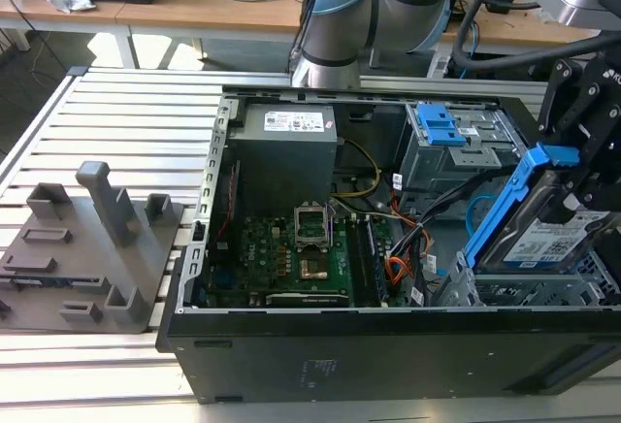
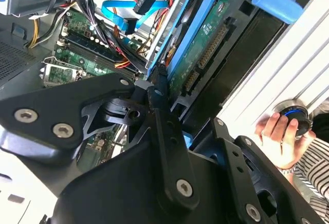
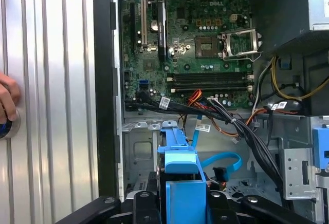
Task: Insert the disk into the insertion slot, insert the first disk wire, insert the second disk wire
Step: 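Insert the disk into the insertion slot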
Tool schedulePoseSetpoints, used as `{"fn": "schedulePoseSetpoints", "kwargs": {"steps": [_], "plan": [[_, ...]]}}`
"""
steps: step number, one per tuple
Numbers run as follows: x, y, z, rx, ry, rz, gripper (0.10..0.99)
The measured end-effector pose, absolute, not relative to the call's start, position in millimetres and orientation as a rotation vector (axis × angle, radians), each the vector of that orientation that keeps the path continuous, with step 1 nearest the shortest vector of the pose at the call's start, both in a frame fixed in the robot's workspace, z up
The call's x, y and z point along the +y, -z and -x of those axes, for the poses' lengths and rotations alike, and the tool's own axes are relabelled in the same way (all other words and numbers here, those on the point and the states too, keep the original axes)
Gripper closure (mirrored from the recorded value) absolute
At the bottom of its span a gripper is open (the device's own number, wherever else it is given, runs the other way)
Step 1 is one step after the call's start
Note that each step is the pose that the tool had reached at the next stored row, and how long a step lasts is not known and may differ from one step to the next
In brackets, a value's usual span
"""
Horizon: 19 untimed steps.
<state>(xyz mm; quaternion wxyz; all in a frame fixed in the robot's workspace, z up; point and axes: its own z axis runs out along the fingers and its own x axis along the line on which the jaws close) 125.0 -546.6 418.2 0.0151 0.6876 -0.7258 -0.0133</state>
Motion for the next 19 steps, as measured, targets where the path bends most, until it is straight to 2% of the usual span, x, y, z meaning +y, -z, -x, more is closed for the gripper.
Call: {"fn": "schedulePoseSetpoints", "kwargs": {"steps": [16,17,19], "plan": [[-547,-402,-125,-2.258,0.041,-2.140,0.722],[-547,-402,-125,-2.259,0.042,-2.140,0.647],[-547,-402,-125,-2.259,0.042,-2.140,0.647]]}}
